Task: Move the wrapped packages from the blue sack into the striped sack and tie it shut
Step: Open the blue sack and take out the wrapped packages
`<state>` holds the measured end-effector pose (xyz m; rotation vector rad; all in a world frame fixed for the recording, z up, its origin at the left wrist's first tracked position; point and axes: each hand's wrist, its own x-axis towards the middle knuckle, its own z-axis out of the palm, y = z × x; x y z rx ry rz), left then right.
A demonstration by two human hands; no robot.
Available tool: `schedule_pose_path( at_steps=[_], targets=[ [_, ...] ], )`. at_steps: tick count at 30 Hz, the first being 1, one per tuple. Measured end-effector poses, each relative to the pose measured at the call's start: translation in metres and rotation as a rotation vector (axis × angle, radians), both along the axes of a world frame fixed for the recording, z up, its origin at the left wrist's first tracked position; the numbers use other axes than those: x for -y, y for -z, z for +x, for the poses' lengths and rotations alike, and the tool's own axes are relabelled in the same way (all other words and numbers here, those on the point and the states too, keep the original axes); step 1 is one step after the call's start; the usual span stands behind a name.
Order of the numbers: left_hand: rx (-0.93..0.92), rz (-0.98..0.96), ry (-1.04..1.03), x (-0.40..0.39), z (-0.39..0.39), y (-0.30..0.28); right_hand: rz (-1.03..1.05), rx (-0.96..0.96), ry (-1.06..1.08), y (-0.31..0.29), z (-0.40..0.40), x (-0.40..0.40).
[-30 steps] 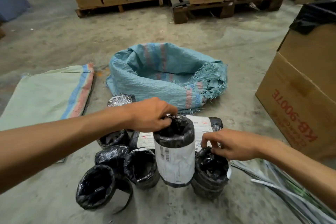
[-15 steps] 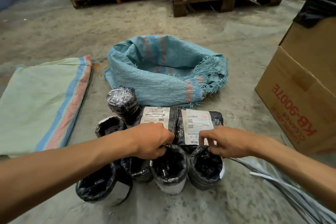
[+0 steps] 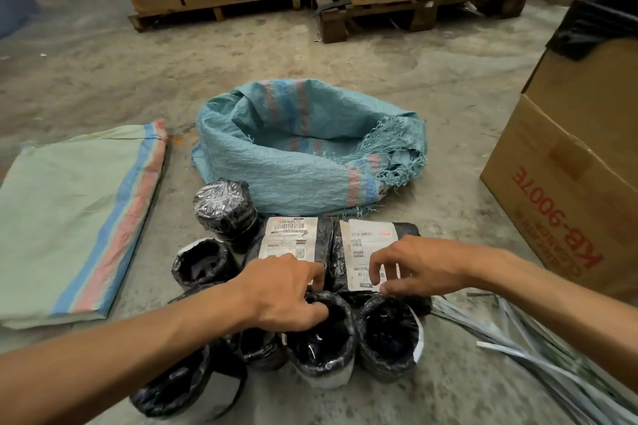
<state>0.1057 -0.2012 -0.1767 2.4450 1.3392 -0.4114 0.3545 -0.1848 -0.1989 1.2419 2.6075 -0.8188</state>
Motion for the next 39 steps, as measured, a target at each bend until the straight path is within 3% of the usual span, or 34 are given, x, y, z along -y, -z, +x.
schedule_pose_path(
  at_steps=[5, 9, 11, 13, 18, 22, 25, 28, 33, 36, 39],
  targets=[
    [0.095, -0.057, -0.108, -0.024, -0.002, -0.015, 0.075, -0.151, 0.116, -0.011, -0.001, -0.021],
    [0.257, 0.273, -0.11, -0.063, -0.009, -0.026, 0.285, -0.234, 0.28, -0.008, -0.002, -0.056],
    [0.296, 0.421, -0.13, -0.099, -0.015, -0.029, 0.366, -0.177, 0.406, -0.004, -0.005, -0.08],
    [0.286, 0.474, -0.228, -0.138, -0.024, -0.029, 0.319, -0.066, 0.486, 0.0, -0.01, -0.105],
    [0.155, 0.406, -0.713, -0.219, -0.04, -0.032, 0.159, 0.181, 0.409, 0.026, -0.016, -0.165],
    [0.283, 0.089, -0.995, -0.263, -0.058, -0.013, 0.088, 0.386, 0.363, 0.063, -0.007, -0.198],
    [0.2, -0.15, -0.847, -0.294, -0.073, 0.025, 0.104, 0.402, 0.352, 0.087, -0.001, -0.207],
    [0.072, -0.261, -0.673, -0.301, -0.065, 0.051, 0.216, 0.35, 0.365, 0.099, 0.003, -0.211],
    [0.286, -0.383, -0.608, -0.311, -0.056, 0.069, 0.3, 0.176, 0.401, 0.09, 0.014, -0.219],
    [0.302, -0.398, -0.541, -0.315, -0.054, 0.061, 0.349, 0.017, 0.454, 0.081, 0.025, -0.219],
    [0.342, -0.383, -0.462, -0.32, -0.046, 0.048, 0.795, -0.084, 0.442, 0.071, 0.042, -0.217]
  ],
)
